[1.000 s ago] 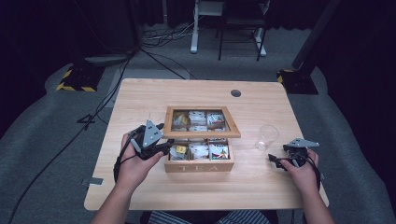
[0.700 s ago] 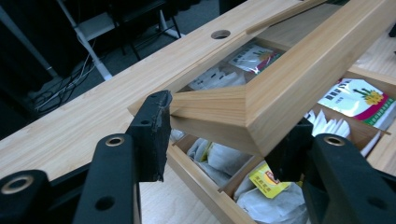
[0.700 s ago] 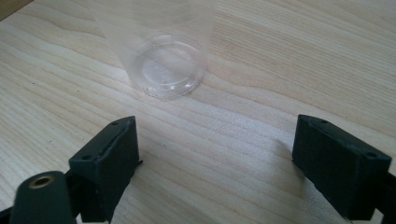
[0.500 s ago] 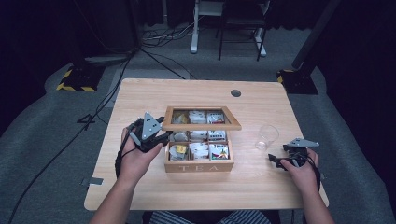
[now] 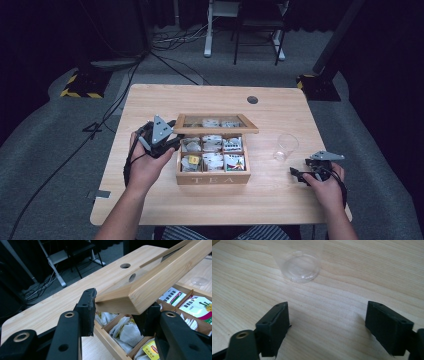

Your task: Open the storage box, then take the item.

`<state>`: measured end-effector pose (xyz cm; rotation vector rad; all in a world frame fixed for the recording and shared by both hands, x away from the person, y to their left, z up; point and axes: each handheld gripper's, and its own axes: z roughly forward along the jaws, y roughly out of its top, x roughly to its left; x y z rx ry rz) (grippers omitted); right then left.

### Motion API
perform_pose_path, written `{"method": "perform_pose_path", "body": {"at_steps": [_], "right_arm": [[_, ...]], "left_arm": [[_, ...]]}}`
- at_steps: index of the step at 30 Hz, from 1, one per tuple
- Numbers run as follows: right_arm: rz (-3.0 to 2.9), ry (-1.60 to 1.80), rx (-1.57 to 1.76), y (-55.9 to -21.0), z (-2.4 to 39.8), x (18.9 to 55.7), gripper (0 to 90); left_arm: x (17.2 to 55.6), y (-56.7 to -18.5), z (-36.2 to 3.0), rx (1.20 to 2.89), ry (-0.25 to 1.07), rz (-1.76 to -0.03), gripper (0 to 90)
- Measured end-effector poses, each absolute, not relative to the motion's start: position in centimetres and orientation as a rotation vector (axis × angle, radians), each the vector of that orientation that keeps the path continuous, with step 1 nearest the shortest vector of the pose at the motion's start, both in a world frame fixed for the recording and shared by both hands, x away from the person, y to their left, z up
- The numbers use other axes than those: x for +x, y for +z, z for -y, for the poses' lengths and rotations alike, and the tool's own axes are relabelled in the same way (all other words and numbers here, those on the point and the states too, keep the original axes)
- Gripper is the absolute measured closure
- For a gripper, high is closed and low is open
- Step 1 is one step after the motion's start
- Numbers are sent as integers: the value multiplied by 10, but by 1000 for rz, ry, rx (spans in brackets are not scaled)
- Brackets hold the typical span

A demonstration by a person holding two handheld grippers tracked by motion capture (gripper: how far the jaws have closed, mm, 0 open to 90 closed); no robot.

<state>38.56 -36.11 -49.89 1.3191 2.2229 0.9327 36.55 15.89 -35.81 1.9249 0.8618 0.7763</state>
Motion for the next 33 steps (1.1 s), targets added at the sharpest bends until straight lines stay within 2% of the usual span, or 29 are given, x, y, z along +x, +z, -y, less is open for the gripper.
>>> {"method": "perform_pose_path", "body": {"at_steps": [12, 23, 29, 33], "right_arm": [[-2230, 942, 1319, -481, 357, 368, 272], [-2338, 989, 1252, -457, 326, 358, 349], [-2344, 1046, 1235, -449, 311, 356, 353], [-2346, 1200, 1272, -444, 297, 357, 301]], "left_arm": [[372, -351, -160, 1921, 764, -867, 565], [372, -351, -160, 1926, 758, -867, 563], [372, -351, -160, 1927, 756, -864, 562], [373, -352, -161, 1926, 728, -870, 551]]}}
